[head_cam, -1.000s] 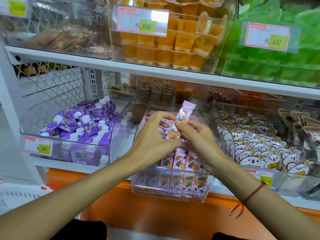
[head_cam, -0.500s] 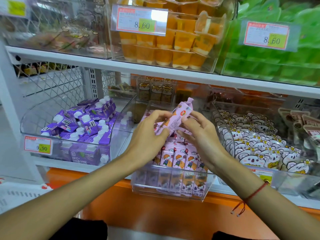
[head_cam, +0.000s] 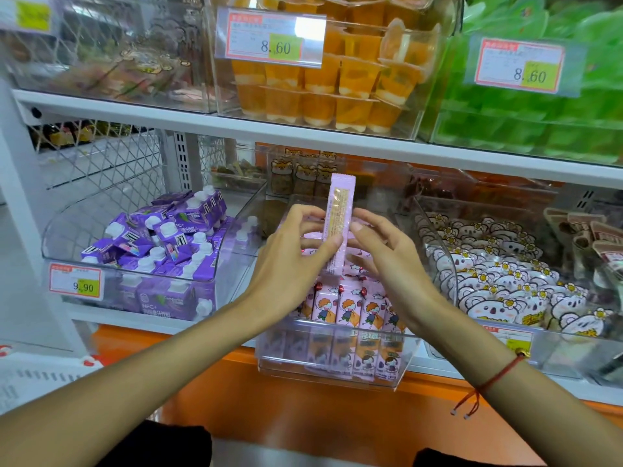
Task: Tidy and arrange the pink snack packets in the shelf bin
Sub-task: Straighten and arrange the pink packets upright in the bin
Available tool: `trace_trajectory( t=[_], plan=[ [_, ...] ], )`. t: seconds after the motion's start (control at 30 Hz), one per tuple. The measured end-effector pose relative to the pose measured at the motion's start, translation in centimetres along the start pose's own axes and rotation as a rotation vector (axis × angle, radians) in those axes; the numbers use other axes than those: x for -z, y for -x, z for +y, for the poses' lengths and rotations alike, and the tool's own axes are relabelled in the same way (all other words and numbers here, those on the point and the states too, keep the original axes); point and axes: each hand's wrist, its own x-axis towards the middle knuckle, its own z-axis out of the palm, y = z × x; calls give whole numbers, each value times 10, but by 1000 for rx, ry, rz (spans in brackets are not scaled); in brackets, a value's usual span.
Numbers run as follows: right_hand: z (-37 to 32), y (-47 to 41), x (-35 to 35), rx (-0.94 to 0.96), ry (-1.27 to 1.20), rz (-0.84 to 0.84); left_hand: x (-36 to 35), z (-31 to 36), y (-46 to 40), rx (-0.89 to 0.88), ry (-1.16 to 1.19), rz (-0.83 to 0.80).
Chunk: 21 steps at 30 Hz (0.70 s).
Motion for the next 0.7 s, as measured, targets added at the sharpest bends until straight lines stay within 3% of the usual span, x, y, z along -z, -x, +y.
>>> trace_trajectory(
  t=[0.13,0.37,0.53,0.7],
  plan=[
    [1,2,-2,0,18,-5,-2,-2,-1,32,77,-81],
    [-3,4,2,138,100,101,3,0,-3,-12,8,-113],
    [-4,5,6,186,151,-64,8,0,-6,-59,17,-116],
    [-6,11,4,399,280,-162,14,-1,-8,-166,-20,2]
  ],
)
